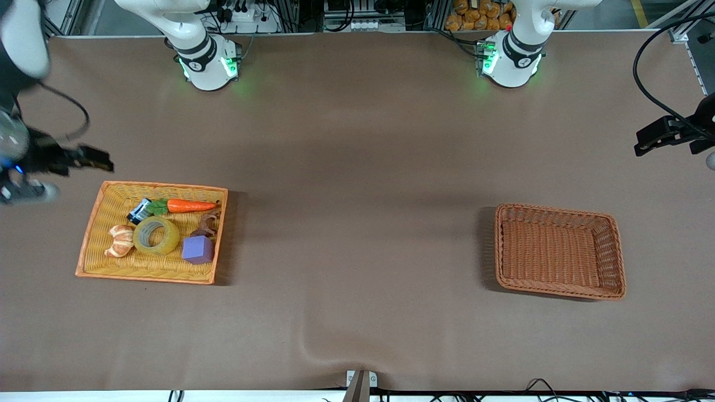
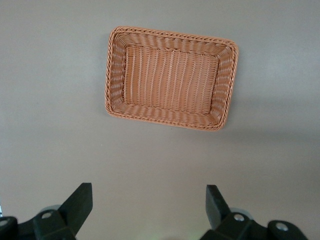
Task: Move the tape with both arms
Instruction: 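Move the right gripper down over the tape roll in the yellow basket, then grasp the yellow tape roll with the right gripper and lift it, then carry the tape to mid-table while the left gripper reaches toward it, then release the tape on the table while the left gripper grasps it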
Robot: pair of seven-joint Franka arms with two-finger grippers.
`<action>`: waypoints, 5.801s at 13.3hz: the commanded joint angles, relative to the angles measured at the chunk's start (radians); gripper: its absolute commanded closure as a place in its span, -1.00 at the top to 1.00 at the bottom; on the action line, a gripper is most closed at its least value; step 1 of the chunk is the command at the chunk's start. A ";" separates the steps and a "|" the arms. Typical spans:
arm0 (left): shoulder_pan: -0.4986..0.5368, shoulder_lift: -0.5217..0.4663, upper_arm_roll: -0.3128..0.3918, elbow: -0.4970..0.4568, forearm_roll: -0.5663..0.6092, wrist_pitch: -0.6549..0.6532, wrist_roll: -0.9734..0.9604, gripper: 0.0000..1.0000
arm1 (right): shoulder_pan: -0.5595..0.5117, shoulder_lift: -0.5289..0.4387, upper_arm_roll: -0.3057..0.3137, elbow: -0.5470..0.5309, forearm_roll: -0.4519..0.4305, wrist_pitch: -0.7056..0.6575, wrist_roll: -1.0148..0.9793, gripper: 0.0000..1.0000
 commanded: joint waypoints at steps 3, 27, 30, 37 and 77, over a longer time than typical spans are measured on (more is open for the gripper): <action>0.022 -0.005 0.002 0.000 -0.002 -0.008 0.001 1.00 | -0.040 0.202 0.013 0.031 -0.007 0.134 -0.094 1.00; 0.000 0.139 -0.030 0.006 -0.010 0.114 0.022 1.00 | -0.034 0.332 0.016 -0.165 -0.001 0.441 -0.171 -1.00; 0.000 0.139 -0.032 0.006 -0.011 0.114 0.021 1.00 | -0.031 0.276 0.019 -0.097 -0.003 0.337 -0.174 -1.00; 0.002 0.121 -0.032 0.052 -0.074 0.100 0.005 1.00 | 0.136 0.269 0.033 0.138 0.005 0.161 -0.174 -1.00; -0.538 0.799 -0.138 0.068 -0.152 0.985 -0.711 1.00 | 0.037 0.074 0.030 0.034 0.100 0.131 -0.065 1.00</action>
